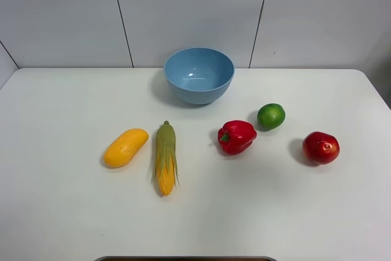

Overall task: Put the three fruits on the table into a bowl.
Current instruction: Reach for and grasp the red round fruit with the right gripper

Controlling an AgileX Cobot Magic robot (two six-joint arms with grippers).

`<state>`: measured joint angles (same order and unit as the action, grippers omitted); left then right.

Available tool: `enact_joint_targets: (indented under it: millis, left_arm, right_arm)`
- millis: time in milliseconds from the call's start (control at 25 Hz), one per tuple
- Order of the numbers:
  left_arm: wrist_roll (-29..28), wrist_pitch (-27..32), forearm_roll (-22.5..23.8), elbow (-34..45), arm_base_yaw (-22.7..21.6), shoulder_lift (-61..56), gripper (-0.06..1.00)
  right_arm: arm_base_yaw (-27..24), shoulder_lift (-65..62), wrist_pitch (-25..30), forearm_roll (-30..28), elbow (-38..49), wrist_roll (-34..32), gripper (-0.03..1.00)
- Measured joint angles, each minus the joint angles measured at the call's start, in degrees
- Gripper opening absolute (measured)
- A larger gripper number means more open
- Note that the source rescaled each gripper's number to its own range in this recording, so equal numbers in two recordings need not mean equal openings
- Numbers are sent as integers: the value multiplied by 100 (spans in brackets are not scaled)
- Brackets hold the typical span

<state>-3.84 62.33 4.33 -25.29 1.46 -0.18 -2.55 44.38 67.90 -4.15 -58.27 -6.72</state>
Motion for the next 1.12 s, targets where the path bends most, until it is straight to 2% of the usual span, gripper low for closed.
enact_joint_targets:
  millis: [360, 840, 960, 1120]
  left_arm:
    - [0, 0, 0, 0, 0, 0, 0]
    - [0, 0, 0, 0, 0, 0, 0]
    - [2, 0, 0, 0, 0, 0, 0]
    - [2, 0, 0, 0, 0, 0, 0]
  right_arm:
    - [0, 1249, 21, 112, -529, -52, 100]
    - [0, 2601, -301, 128, -564, -52, 100]
    - [0, 2867, -507, 105, -518, -52, 100]
    - [0, 3144, -1075, 105, 40, -52, 100]
